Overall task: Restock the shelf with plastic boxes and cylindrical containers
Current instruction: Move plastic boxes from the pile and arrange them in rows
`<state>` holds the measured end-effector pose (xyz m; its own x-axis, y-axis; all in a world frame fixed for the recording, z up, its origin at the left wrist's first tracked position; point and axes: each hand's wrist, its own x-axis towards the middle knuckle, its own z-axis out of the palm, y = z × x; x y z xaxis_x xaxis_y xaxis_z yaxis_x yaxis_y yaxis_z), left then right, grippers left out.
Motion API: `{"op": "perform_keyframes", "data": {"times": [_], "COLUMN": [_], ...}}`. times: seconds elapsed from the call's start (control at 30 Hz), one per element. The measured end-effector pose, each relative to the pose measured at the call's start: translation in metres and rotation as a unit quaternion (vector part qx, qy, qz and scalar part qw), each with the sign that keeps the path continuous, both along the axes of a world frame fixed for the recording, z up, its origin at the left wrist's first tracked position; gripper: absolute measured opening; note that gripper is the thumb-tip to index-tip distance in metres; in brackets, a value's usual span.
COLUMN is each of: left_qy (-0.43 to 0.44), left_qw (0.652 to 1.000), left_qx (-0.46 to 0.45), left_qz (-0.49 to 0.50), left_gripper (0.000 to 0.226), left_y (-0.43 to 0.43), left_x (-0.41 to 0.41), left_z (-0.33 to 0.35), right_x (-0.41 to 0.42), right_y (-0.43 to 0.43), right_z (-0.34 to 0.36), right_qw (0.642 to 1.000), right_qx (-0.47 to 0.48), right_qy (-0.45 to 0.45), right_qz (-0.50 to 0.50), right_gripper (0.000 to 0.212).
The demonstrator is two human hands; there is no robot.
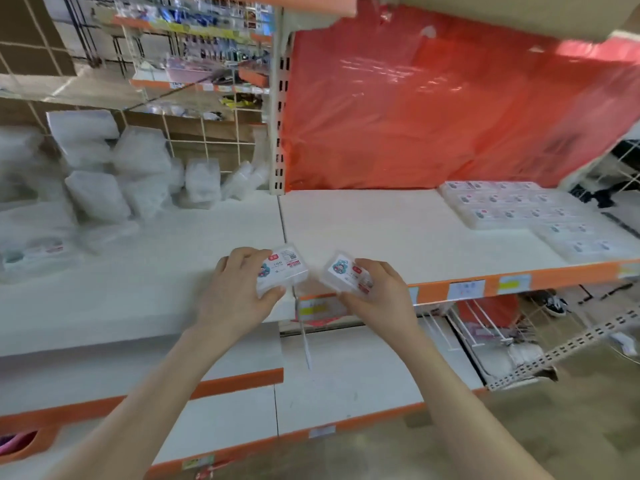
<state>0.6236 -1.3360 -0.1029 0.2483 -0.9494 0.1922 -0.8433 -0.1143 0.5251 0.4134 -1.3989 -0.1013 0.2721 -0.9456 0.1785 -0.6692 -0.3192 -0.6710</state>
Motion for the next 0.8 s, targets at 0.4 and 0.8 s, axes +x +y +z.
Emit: {"op": "perform_keyframes", "data": {"times": [0.4, 0.8], "left_qy": [0.006, -0.013], "left_qw": [0.996, 0.991], "left_qx": [-0.001, -0.026], "left_qz": [-0.084, -0.133], "left_gripper": [0.058, 0.057], "left_y": [-0.038, -0.149], "left_x": [-0.18, -0.228], "left_z": [-0.005, -0.006], "right_x": [-0.186, -0.232], "right_y": [-0.011, -0.102], "right_z": [-0.008, -0.001], "right_qw": [0.996, 0.993], "right_qx": [-0.005, -0.005], "right_qy": [0.027, 0.017], "right_qz": [-0.088, -0.117], "right_gripper": [0.06, 0.055]}}
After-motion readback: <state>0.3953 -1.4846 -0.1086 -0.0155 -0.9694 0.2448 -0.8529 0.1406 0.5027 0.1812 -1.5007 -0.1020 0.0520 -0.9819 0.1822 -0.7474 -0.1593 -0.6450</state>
